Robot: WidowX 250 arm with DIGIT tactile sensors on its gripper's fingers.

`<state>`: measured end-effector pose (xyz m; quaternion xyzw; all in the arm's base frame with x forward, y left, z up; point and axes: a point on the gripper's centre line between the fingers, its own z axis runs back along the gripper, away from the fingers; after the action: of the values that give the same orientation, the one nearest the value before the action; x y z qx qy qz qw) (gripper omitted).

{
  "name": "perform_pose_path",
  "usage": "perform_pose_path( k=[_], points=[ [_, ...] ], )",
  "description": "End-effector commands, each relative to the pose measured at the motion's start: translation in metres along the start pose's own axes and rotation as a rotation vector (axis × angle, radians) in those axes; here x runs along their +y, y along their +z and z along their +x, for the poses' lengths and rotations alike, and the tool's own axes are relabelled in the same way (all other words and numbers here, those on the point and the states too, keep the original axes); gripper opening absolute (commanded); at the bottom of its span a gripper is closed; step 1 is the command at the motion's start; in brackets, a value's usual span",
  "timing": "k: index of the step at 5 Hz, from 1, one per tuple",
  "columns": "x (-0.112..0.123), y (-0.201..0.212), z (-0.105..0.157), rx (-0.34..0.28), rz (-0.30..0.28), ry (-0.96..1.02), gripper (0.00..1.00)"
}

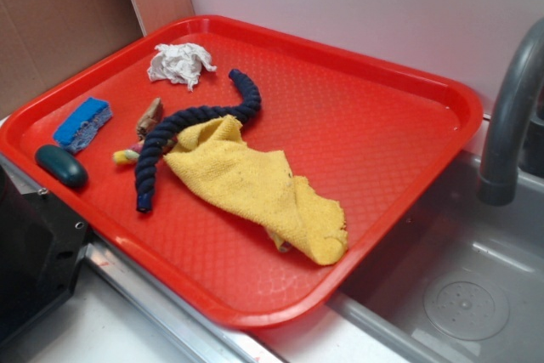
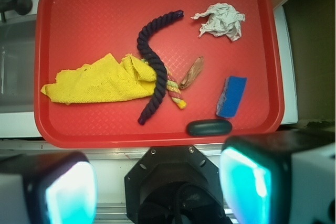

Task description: Grab the white paper.

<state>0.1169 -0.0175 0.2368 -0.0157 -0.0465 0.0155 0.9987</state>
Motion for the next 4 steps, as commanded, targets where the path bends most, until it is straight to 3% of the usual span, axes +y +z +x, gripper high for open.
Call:
perform_pose_path(
  k=[1,2,3,4],
  points=[
    [0.000,0.000,0.000,0.000,0.000,0.000,1.00],
    [0.039,-0.046,0.005,0.032,0.134,0.088,1.00],
    [0.061,-0.078,0.016,-0.007,0.183,0.313,1.00],
    [0.087,-0.098,0.034,-0.068,0.187,0.566,1.00]
  ],
)
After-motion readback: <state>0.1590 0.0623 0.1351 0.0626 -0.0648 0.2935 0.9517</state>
